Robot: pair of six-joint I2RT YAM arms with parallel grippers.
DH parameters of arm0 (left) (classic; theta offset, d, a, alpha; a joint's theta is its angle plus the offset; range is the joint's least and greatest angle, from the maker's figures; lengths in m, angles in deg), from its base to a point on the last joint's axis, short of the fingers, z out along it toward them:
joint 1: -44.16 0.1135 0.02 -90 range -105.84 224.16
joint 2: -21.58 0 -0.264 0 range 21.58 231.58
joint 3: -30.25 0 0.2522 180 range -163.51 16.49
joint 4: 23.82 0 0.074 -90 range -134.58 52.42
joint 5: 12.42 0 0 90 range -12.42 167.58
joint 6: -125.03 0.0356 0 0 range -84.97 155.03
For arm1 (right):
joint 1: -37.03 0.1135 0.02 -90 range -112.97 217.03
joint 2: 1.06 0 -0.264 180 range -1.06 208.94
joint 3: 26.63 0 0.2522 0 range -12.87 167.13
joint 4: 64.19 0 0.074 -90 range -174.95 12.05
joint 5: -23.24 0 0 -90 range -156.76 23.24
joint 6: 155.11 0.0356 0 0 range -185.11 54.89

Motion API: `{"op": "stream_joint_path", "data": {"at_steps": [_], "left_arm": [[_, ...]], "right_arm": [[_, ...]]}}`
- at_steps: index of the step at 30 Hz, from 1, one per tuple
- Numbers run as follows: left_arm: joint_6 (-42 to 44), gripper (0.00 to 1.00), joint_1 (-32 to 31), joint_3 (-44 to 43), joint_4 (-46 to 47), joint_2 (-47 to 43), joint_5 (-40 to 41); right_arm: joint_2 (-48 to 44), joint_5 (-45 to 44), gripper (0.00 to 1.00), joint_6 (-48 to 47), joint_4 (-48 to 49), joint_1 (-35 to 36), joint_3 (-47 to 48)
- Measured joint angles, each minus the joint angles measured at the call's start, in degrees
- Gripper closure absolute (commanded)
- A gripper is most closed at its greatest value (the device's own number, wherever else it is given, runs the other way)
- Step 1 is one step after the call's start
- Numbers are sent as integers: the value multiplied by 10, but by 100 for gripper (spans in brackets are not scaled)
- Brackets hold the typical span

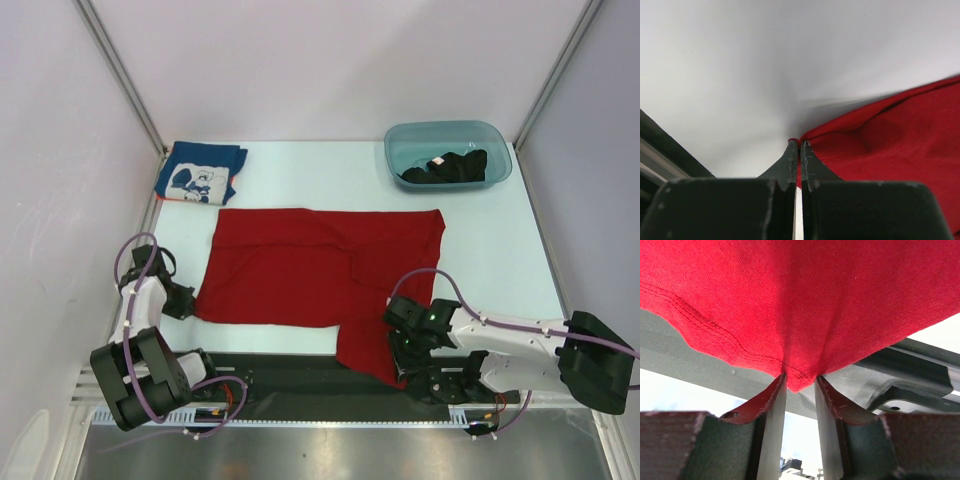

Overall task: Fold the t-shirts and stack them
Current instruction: Fold the tshirt

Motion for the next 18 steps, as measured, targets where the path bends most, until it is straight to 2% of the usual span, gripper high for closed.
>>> {"op": "stream_joint_path", "data": {"at_steps": [7, 10, 11, 15, 18], "left_arm": [[0, 100, 0, 0, 4, 7, 0], [0, 100, -1, 0, 5, 7, 0], [0, 100, -1, 0, 6, 7, 0], [0, 100, -2, -1, 10, 11, 0], [1, 100, -8, -6, 7, 14, 2]], "right_arm": [[-8, -7, 72, 27, -2, 6, -6], [-17, -12, 88, 38, -3, 8, -11], [-20, -14, 100, 40, -3, 8, -13], [-30, -27, 100, 48, -14, 10, -10], [-52, -55, 100, 35, -65, -5, 29]]}}
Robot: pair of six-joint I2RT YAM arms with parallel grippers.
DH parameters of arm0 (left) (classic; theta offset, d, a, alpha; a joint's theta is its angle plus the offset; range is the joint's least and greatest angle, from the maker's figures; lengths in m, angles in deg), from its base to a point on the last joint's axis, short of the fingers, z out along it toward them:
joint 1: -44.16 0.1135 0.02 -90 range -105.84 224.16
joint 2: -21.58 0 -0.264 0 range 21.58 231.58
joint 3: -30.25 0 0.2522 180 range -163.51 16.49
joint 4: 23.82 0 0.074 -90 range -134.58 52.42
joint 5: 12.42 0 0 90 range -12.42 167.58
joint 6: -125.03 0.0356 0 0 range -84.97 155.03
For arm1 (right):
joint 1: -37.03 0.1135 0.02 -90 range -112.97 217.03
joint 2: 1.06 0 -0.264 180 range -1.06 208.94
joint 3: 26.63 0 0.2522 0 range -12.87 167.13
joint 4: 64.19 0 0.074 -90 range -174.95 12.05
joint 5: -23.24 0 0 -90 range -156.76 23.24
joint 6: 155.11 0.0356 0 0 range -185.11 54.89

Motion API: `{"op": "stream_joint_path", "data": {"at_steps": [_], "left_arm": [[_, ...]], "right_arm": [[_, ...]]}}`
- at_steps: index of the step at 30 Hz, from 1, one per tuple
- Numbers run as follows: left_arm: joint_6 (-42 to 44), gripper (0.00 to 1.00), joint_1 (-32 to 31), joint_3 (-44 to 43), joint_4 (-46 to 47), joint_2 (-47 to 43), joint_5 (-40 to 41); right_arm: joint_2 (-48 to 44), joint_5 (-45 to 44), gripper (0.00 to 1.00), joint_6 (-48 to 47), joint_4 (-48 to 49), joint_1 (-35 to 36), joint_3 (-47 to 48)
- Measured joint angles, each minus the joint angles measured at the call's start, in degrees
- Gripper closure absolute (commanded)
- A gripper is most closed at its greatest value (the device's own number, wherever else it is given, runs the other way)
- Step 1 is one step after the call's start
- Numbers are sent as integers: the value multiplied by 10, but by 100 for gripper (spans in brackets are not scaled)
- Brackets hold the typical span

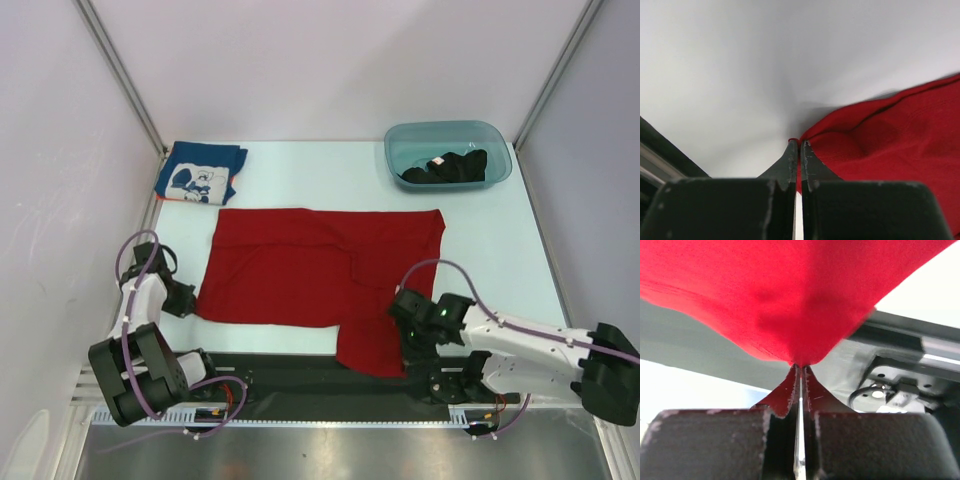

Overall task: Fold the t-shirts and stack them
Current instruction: Fold the tshirt

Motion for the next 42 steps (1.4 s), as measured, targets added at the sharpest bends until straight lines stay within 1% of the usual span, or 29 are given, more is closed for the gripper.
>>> {"op": "stream_joint_path", "data": {"at_steps": [3, 5, 7, 9, 17, 22, 25, 29, 32, 33, 34, 38, 42], "left_arm": [[-1, 100, -9, -13, -12, -2, 12], [-6, 100, -11, -22, -23, -5, 21], [-12, 100, -11, -25, -34, -12, 28], [-20, 100, -12, -25, -45, -21, 33], [-55, 100, -12, -29, -101, -30, 59], [-67, 100, -12, -29, -113, 3, 61], [-64, 100, -12, -29, -108, 33, 60], [-47, 100, -17, -50, -107, 65, 59], [-29, 100, -36, -96, -107, 82, 65], [-18, 100, -49, -127, -105, 93, 73], [-14, 100, -56, -134, -103, 95, 74], [15, 100, -90, -201, -96, 133, 85], [32, 100, -99, -247, -85, 175, 87]], "right_arm": [[-7, -20, 100, -33, -38, -55, 84], [-8, -22, 100, -62, -58, -109, 142], [-12, -21, 100, -85, -72, -153, 177], [-19, -15, 100, -99, -87, -174, 187], [-80, 18, 100, -110, -198, -195, 193], [-110, 19, 100, -119, -232, -234, 218], [-105, 19, 100, -139, -247, -268, 222], [-64, 30, 100, -184, -252, -343, 259], [-7, 51, 100, -226, -237, -424, 294], [13, 57, 100, -239, -231, -448, 304], [32, 61, 100, -250, -223, -465, 312], [111, 74, 100, -284, -214, -504, 374], [166, 85, 100, -302, -189, -517, 441]]}}
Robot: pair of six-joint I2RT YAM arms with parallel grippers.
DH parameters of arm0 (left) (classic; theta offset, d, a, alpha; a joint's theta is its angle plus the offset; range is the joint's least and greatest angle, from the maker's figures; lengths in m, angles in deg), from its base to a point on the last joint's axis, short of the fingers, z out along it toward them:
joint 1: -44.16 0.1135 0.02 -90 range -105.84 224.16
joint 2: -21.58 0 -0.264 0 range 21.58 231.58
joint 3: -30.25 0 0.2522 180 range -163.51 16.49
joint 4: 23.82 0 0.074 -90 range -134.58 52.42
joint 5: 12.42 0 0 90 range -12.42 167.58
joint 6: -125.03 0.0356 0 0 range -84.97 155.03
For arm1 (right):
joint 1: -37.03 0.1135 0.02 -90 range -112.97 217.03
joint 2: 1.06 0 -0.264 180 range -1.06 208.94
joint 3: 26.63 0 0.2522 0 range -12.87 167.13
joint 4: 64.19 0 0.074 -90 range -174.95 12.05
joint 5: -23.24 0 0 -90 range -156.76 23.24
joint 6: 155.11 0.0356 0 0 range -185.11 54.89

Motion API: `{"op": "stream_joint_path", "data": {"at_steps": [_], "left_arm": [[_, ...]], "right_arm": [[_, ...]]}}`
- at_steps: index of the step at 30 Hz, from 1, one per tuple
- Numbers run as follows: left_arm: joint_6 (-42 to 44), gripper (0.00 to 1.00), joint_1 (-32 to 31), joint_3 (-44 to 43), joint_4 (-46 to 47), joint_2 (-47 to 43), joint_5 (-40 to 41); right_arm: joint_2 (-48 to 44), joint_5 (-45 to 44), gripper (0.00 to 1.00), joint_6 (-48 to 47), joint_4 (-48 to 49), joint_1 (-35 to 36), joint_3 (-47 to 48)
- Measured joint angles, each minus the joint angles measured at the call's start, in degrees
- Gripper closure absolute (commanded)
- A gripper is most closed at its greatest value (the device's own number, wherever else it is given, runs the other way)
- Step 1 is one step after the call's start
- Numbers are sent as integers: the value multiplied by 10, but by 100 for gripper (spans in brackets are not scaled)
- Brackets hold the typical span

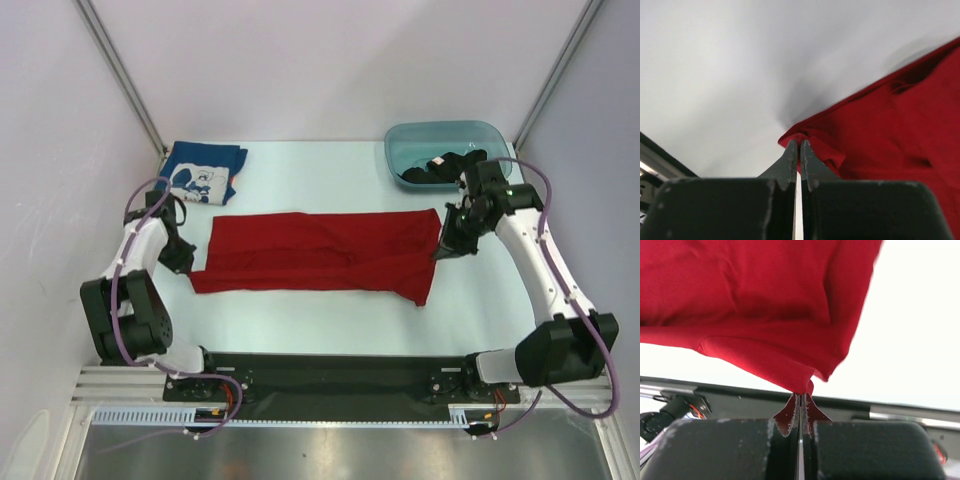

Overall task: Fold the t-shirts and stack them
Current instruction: Fold the tshirt

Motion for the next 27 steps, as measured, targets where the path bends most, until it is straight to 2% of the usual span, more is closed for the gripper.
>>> {"op": "stream_joint_path", "data": {"at_steps": [11, 17, 27], "left_arm": [[39, 99, -49, -161, 13, 173, -4], [49, 100, -65, -202, 12, 229, -6], [59, 100, -78, -230, 10, 264, -10]], "right_arm": [[139, -1, 100, -19, 36, -12, 99], [187, -8, 100, -29, 46, -27, 136], [233, -12, 100, -40, 48, -41, 168]]}}
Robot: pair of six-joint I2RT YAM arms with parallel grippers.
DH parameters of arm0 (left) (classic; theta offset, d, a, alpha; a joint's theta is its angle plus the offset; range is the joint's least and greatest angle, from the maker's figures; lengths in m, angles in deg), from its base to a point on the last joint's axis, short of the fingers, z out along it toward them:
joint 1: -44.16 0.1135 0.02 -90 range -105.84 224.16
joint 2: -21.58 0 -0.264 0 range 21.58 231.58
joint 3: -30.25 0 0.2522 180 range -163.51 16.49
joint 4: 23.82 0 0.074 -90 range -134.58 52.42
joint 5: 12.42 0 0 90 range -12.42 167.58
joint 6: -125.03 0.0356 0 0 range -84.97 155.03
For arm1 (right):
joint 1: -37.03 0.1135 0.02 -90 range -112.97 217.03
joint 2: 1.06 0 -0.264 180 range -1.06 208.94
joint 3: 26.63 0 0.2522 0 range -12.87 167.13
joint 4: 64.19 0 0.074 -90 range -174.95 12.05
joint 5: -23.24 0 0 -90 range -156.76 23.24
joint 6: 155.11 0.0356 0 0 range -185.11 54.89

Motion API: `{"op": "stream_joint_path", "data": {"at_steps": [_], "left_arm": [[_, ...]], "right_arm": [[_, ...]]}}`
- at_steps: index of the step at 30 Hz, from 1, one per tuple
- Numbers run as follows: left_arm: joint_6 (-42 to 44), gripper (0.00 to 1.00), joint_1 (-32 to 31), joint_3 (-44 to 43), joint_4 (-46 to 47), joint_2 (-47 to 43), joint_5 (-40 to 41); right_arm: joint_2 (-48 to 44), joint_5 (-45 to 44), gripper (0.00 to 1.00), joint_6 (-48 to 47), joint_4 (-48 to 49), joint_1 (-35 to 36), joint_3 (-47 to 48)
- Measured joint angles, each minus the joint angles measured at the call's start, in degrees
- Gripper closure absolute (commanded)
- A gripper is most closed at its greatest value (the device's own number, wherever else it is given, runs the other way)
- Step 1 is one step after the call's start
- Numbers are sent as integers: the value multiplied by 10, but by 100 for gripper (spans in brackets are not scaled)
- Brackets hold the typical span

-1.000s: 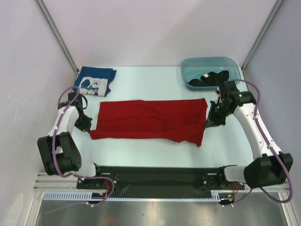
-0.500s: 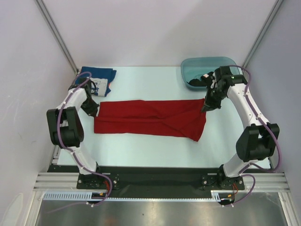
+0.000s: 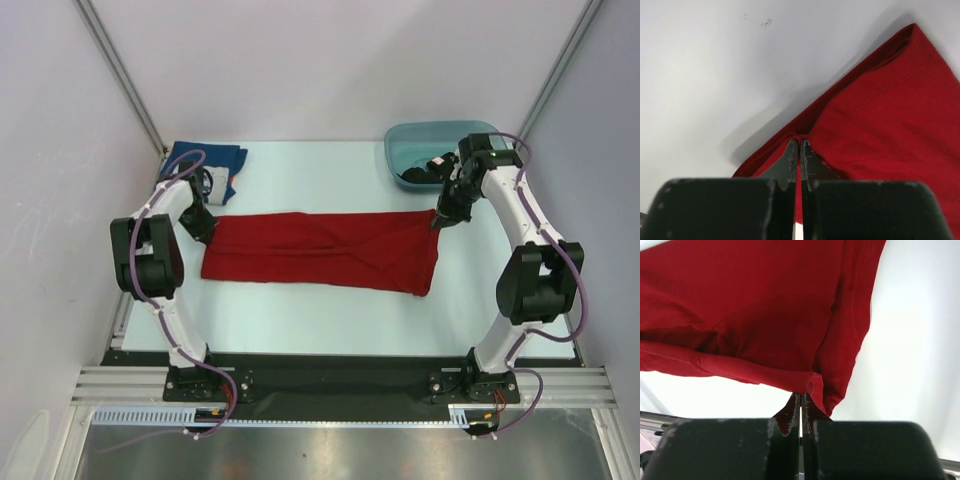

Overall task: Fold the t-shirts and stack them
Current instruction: Fold the tshirt

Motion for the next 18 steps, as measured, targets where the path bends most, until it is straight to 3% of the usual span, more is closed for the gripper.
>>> {"op": "stream_joint_path", "data": {"at_steps": [18], "left_arm": [[10, 100, -6, -56, -12, 59, -2]], "right_arm": [[81, -2, 100, 1, 19, -4, 77]]}}
